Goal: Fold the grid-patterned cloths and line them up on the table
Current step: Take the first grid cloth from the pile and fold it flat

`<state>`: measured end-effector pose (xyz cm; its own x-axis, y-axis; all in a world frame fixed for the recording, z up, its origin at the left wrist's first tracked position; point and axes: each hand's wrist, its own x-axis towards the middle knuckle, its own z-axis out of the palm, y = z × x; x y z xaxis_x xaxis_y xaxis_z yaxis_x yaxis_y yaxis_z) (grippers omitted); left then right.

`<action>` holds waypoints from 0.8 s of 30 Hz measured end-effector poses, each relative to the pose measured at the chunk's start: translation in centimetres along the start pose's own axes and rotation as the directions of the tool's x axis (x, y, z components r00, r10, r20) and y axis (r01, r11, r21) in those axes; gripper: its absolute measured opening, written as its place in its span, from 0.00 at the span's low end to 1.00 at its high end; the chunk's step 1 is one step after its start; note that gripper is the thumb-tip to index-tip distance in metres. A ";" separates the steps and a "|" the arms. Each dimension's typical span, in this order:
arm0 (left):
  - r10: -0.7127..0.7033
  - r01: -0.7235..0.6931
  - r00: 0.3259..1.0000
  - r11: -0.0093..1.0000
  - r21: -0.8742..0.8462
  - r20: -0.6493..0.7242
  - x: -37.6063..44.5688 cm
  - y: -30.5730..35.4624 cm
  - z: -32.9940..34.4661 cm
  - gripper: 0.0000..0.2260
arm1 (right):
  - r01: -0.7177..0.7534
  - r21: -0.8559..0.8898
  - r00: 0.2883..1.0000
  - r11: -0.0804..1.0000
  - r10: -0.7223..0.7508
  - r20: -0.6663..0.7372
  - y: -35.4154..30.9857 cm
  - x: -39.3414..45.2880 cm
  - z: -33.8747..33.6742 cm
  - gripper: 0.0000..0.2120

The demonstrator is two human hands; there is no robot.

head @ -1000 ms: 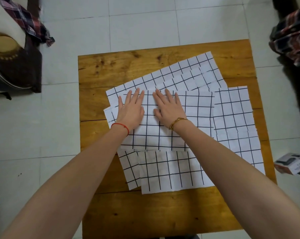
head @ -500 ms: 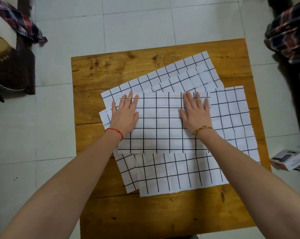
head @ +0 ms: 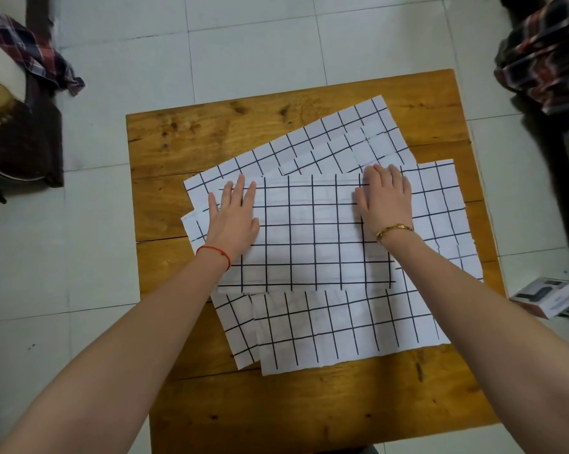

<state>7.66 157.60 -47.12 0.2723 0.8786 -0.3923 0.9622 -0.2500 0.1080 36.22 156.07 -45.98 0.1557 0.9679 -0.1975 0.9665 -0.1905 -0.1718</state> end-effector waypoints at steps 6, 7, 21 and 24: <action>0.050 -0.064 0.976 0.996 -0.057 -0.210 0.9 2.0 -1.3 0.22 | 0.212 0.119 0.974 0.970 -0.220 0.056 -3.0 2.3 -1.2 0.15; 0.051 -0.072 0.972 0.994 -0.086 -0.230 1.2 2.3 -1.6 0.21 | 0.240 0.127 0.967 0.962 -0.249 0.061 -3.6 2.6 -1.2 0.15; 0.068 -0.133 0.974 0.942 -0.308 -0.214 2.7 5.4 -1.5 0.22 | 0.197 0.038 0.979 0.980 -0.198 0.037 -4.9 3.3 0.3 0.10; 0.104 -0.182 0.970 0.910 -0.373 -0.218 2.3 5.4 -1.6 0.22 | 0.193 0.153 0.977 0.969 -0.204 0.060 -4.7 2.9 -0.2 0.09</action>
<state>13.51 158.97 -45.97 0.3653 0.9152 -0.1699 0.8271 -0.2354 0.5105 32.15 159.78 -45.51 -0.0575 0.9747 -0.2160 0.9358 -0.0228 -0.3519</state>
